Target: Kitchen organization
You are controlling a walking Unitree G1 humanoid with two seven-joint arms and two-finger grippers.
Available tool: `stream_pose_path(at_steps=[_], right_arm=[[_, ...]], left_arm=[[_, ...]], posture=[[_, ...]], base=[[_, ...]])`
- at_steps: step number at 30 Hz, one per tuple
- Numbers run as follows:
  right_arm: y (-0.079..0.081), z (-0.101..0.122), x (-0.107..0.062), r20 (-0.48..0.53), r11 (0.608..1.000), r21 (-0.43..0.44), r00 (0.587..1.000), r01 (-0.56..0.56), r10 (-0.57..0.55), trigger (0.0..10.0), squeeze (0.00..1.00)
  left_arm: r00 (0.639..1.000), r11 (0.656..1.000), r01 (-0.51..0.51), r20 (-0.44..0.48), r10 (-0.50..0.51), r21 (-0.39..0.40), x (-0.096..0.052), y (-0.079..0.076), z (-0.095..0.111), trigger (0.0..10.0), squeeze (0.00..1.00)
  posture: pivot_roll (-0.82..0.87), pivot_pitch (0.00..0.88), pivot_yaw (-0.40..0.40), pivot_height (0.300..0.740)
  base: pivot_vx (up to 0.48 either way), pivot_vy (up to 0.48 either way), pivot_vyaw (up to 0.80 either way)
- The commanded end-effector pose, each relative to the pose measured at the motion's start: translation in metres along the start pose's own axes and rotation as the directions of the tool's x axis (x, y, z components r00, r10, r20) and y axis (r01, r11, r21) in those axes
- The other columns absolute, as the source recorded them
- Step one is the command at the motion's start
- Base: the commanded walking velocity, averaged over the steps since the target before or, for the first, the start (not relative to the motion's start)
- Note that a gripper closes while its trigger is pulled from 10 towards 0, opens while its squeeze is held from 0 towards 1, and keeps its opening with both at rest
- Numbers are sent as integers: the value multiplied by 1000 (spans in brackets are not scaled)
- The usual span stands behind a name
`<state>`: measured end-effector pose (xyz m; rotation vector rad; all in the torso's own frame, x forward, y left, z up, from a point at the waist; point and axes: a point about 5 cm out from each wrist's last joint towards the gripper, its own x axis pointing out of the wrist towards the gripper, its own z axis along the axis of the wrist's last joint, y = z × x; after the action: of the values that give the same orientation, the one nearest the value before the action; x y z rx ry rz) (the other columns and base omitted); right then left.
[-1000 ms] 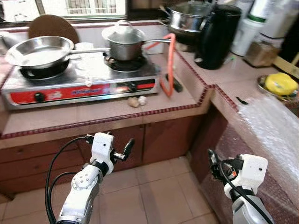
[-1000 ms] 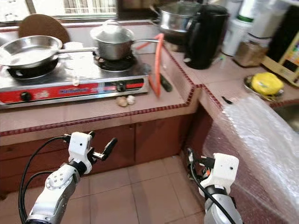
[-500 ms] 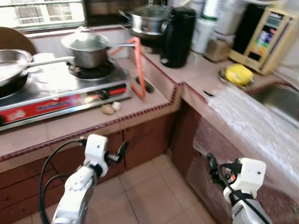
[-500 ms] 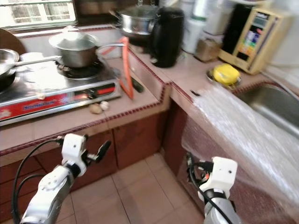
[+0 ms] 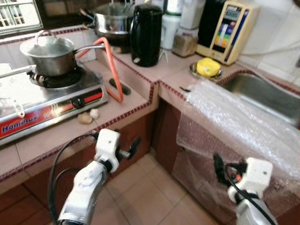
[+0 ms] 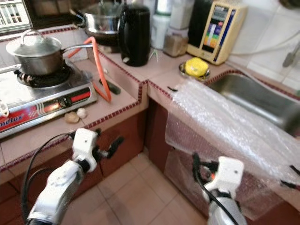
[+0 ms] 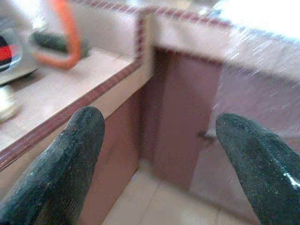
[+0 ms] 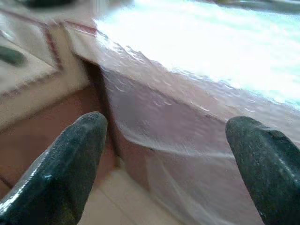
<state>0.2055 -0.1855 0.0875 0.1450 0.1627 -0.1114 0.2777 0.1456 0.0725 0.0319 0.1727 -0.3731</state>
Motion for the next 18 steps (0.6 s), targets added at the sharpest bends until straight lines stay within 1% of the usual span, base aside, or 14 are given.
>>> stream_pose_path(at_steps=[1,5,9,18], right_arm=[[-3,-3,-2,-15,1000,-8,1000,10,-10,10000,0],[-2,-3,-3,-19,1000,-13,1000,3,-3,10000,0],[-5,-3,-4,-18,1000,-18,1000,11,-11,10000,0],[-3,-6,-5,-24,1000,-19,1000,8,-9,10000,0]], left_arm=[[1000,1000,-12,-18,12,-10,-2,3,-4,10000,0],[1000,1000,1,-24,-1,4,-2,3,-5,10000,0],[1000,1000,8,-30,-8,10,-3,3,-5,10000,0],[999,1000,24,-31,-23,20,-2,2,-5,10000,0]], posture=[[61,0,-27,740],[58,0,-25,740],[56,0,-19,740],[56,0,-14,740]], base=[[0,345,0],[0,349,0],[0,328,0],[0,322,0]])
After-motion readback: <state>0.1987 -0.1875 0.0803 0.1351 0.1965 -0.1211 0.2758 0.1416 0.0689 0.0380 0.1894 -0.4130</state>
